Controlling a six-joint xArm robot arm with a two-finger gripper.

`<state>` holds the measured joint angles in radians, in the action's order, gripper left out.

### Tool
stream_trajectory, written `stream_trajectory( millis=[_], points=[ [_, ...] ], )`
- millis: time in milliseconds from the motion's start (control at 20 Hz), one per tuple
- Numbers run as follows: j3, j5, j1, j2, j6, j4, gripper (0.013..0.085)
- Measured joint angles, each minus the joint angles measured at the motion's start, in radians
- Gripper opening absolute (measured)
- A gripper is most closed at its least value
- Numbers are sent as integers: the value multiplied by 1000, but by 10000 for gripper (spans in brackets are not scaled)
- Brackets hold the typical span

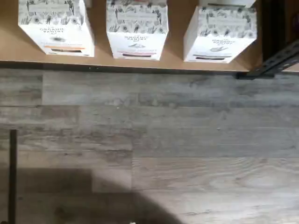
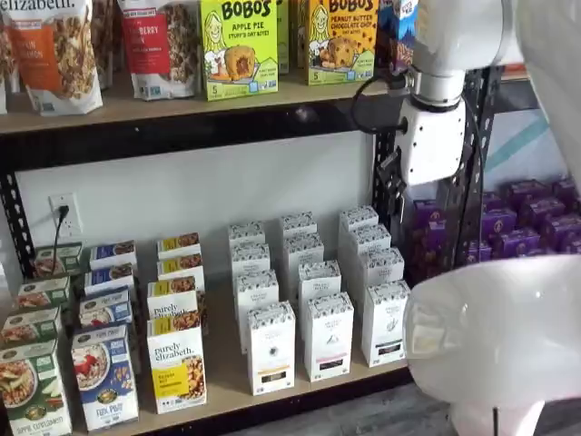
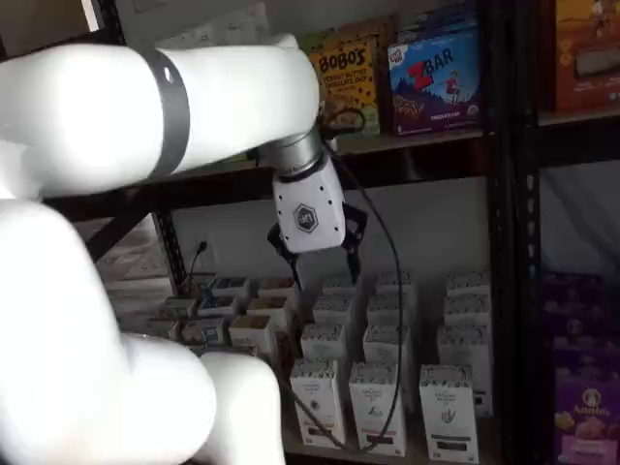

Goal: Pick up the white box with a green strip in the middle, on the bottom shelf, the sixth box from the left

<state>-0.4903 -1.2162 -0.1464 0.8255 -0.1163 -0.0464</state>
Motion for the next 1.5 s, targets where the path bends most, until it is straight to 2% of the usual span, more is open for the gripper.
stream_trajectory(
  millis=[50, 100, 200, 500, 650, 700, 850, 950, 1050, 1350, 1500],
  points=[
    [4, 6, -17, -18, -27, 33, 850],
    [7, 13, -19, -27, -30, 36, 850],
    [25, 48, 0, -47, 7, -14, 850],
    [82, 193, -5, -120, 9, -10, 850],
    [104, 269, 0, -173, 28, -30, 850],
    [112, 295, 0, -190, 28, -28, 850],
    [134, 392, -12, -249, -10, 19, 850],
    [142, 461, -12, -299, -13, 26, 850],
    [137, 526, -11, -369, -32, 51, 850],
    [81, 652, -1, -563, -37, 66, 850],
    [33, 691, -1, -662, -13, 37, 850]
  ],
)
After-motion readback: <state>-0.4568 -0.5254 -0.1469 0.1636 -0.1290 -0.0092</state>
